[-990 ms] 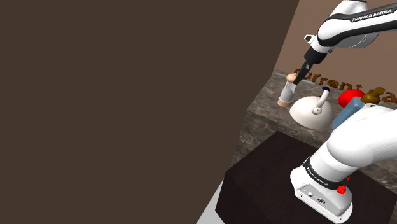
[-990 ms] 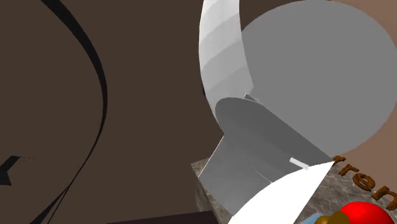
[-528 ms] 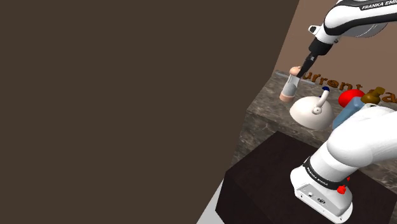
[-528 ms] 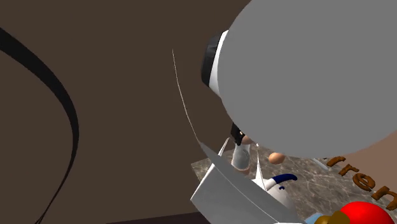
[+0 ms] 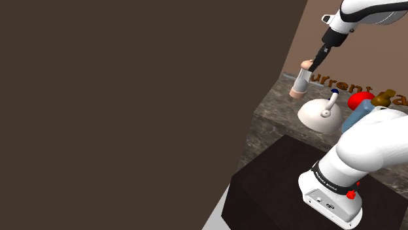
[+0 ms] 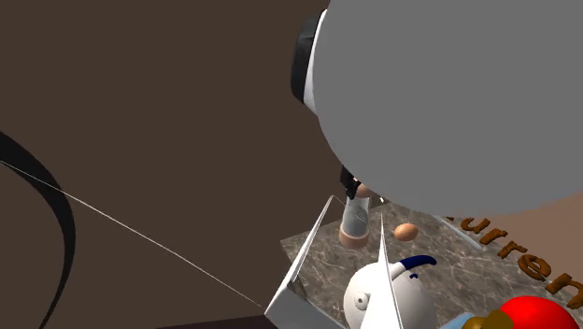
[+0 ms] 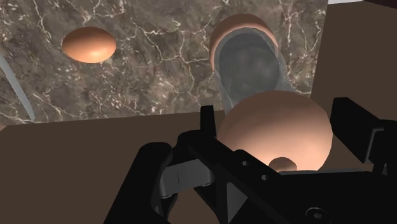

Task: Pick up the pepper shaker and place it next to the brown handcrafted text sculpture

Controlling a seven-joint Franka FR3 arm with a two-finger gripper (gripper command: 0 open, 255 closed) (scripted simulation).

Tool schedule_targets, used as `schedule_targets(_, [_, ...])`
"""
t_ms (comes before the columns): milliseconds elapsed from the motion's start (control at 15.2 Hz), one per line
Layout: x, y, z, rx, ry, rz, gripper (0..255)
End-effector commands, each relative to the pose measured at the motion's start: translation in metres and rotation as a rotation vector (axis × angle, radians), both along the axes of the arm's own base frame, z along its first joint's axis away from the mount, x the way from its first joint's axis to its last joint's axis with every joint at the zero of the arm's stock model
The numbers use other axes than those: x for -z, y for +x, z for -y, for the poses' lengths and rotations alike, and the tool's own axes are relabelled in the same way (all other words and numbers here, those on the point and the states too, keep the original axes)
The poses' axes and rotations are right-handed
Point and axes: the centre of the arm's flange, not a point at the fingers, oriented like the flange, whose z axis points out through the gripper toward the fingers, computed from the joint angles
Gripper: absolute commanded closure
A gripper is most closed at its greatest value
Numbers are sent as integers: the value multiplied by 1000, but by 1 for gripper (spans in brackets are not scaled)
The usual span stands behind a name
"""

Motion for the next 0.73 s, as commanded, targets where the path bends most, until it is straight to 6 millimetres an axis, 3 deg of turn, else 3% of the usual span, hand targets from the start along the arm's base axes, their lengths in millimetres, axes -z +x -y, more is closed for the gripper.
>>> schedule_targets(0, [-11,0,1,0,0,0,255])
schedule_targets(660, [-63,0,1,0,0,0,255])
